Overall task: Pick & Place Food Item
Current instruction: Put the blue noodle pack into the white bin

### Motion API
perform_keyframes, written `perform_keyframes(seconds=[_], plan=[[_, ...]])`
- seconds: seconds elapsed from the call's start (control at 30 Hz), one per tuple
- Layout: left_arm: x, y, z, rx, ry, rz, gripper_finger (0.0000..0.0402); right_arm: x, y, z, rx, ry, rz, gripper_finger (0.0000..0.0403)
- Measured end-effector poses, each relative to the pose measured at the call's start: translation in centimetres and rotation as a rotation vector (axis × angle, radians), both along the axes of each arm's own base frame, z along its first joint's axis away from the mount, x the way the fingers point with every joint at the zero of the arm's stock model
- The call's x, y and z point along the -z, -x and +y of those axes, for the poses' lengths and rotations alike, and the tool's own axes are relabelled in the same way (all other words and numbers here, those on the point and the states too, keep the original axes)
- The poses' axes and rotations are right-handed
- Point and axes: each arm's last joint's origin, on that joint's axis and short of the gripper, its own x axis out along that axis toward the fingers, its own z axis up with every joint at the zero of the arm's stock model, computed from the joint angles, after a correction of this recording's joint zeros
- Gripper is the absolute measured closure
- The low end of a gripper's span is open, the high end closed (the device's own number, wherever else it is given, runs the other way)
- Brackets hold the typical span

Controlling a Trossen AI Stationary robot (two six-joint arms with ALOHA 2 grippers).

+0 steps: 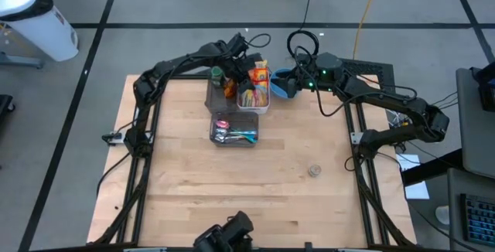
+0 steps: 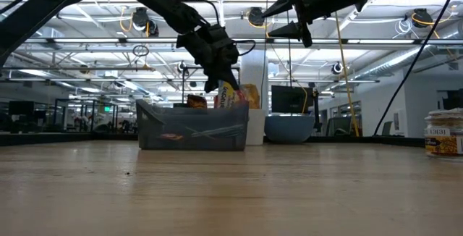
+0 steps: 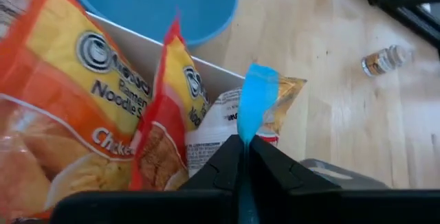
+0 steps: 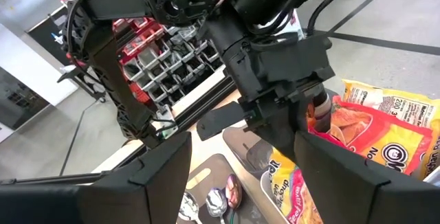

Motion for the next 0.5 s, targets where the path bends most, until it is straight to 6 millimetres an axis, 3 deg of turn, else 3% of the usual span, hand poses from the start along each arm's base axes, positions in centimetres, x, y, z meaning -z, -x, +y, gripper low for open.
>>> perform_keyframes(seconds=[0.17, 0.5], plan=[[-0.1, 0.4, 0.8, -0.035, 0.021, -0.018, 0.0339, 0.0, 0.0, 0.0, 0.002, -0.01, -0.003, 0.0149], [-1.1, 1.7, 1.9, -0.103, 0.053, -0.034, 0.022, 0.0, 0.0, 0.0, 0.001, -0.01, -0.003, 0.0149]])
